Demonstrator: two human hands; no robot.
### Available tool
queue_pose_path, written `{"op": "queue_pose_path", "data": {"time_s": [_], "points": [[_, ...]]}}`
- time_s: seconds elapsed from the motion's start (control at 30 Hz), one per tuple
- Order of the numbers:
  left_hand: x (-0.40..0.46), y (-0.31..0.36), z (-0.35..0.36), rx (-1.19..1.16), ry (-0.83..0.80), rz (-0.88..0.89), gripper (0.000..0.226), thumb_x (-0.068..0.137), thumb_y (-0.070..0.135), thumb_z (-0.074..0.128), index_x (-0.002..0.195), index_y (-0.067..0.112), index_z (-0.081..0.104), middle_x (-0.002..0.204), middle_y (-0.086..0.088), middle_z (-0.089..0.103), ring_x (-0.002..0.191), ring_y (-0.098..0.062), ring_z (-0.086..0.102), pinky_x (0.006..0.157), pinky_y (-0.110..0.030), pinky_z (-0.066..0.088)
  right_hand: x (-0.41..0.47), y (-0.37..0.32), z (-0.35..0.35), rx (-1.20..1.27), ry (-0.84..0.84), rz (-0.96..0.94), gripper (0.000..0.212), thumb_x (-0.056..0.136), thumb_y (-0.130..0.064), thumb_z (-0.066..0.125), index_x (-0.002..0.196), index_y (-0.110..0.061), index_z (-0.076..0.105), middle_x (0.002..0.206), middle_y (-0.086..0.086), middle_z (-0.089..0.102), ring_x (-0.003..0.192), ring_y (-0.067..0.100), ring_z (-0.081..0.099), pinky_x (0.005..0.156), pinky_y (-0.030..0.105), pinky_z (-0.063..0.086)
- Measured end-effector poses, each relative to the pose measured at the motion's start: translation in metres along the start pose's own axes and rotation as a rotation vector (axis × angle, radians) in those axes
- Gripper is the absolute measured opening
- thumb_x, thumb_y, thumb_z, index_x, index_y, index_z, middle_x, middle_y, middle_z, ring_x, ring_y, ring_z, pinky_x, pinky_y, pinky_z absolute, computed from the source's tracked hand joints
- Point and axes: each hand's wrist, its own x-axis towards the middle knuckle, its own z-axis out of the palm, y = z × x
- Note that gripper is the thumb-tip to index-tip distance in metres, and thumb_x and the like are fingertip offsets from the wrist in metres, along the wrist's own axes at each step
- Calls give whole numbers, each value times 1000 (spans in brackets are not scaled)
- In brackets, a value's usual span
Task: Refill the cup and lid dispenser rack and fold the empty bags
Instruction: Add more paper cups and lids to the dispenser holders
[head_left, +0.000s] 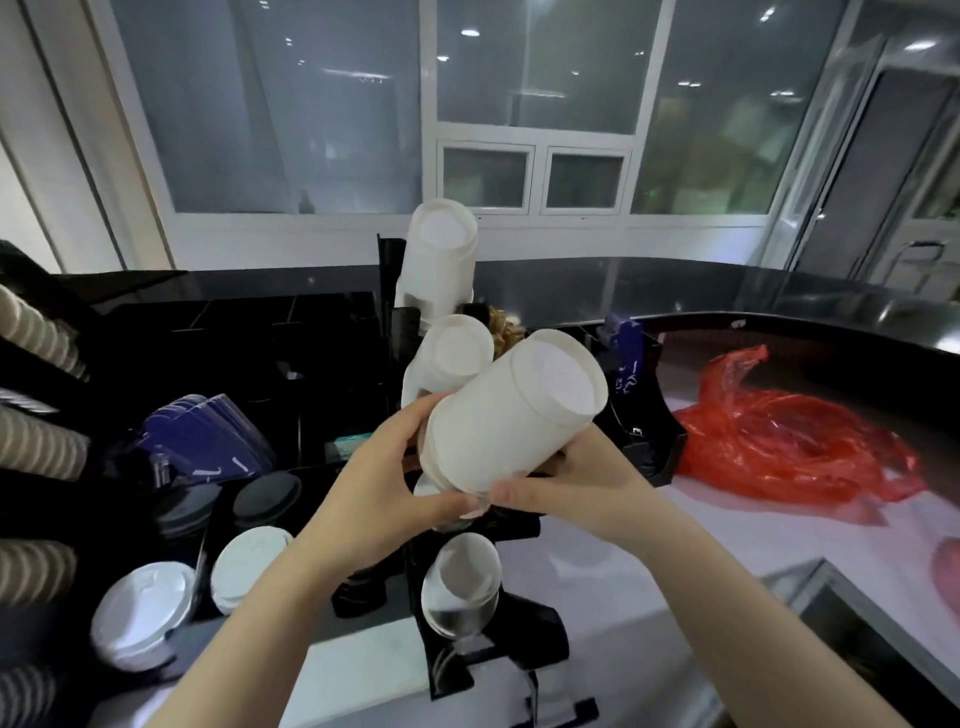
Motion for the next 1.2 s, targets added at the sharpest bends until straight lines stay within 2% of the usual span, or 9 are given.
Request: {"op": "queue_pose_path", "data": {"time_s": [0.1, 0.23, 0.3, 0.4, 0.57, 0.67, 0.8, 1.03, 1.2], "points": [[-3, -9, -1, 81, -2, -23, 80, 59, 49, 82, 127, 55, 41, 127, 26, 54, 119, 1, 53, 95, -24, 47, -4, -1, -4, 79, 153, 19, 60, 60, -39, 82, 115, -47, 58, 117, -13, 64, 113, 12, 60, 82, 25, 53], [-8, -13, -1, 139, -33, -54, 79, 62, 55, 74, 126, 67, 29, 127, 40, 46, 118, 13, 46, 93, -9, 40, -5, -7, -7, -100, 239, -74, 65, 59, -35, 81, 116, -49, 52, 118, -17, 57, 114, 11, 55, 82, 30, 53], [-12, -20, -3, 114, -23, -116, 80, 69, 48, 74, 135, 57, 30, 129, 36, 48, 117, 14, 47, 97, -12, 40, -3, -4, -2, -208, 238, -37, 66, 58, -37, 81, 114, -52, 50, 116, -22, 55, 112, 7, 54, 84, 30, 53], [-17, -31, -11, 18, 35, -210, 61, 83, 15, 68, 128, 48, 44, 127, 22, 56, 117, 7, 52, 103, -31, 44, -1, 5, 5, -392, 278, -32, 68, 59, -34, 82, 115, -52, 47, 117, -26, 50, 114, -3, 47, 91, 15, 43], [-19, -39, -26, -65, 76, -255, 45, 88, 0, 58, 113, 38, 58, 116, 18, 65, 112, 5, 57, 102, -32, 45, 7, 24, 18, -579, 230, -6, 74, 62, -23, 84, 121, -44, 43, 122, -12, 43, 112, -16, 36, 88, -3, 27], [-18, -46, -30, -103, 118, -266, 43, 88, 0, 57, 116, 32, 59, 115, 15, 67, 113, 1, 58, 102, -32, 45, 15, 33, 29, -675, 158, 41, 72, 64, -24, 81, 123, -39, 43, 121, -12, 40, 108, -11, 39, 90, 5, 33], [-17, -52, -35, -114, 133, -260, 43, 88, -1, 56, 117, 31, 58, 116, 10, 67, 113, -3, 59, 102, -32, 45, 20, 44, 40, -910, 80, 167, 77, 68, -38, 78, 135, -32, 40, 129, -10, 43, 119, 15, 43, 94, 34, 43], [-13, -55, -42, -119, 133, -249, 43, 89, -3, 56, 112, 34, 59, 111, 10, 69, 108, -1, 62, 95, -22, 48, 30, 47, 40, -1068, 8, 239, 72, 82, -49, 65, 145, -28, 36, 135, -4, 40, 124, 20, 41, 94, 32, 41], [-6, -52, -46, -115, 145, -221, 45, 90, 0, 56, 111, 39, 59, 109, 16, 68, 107, -1, 62, 94, -25, 46, 35, 40, 32, -928, 66, 271, 61, 79, -40, 68, 136, -29, 48, 124, -9, 59, 115, 12, 54, 93, 27, 44]]}}
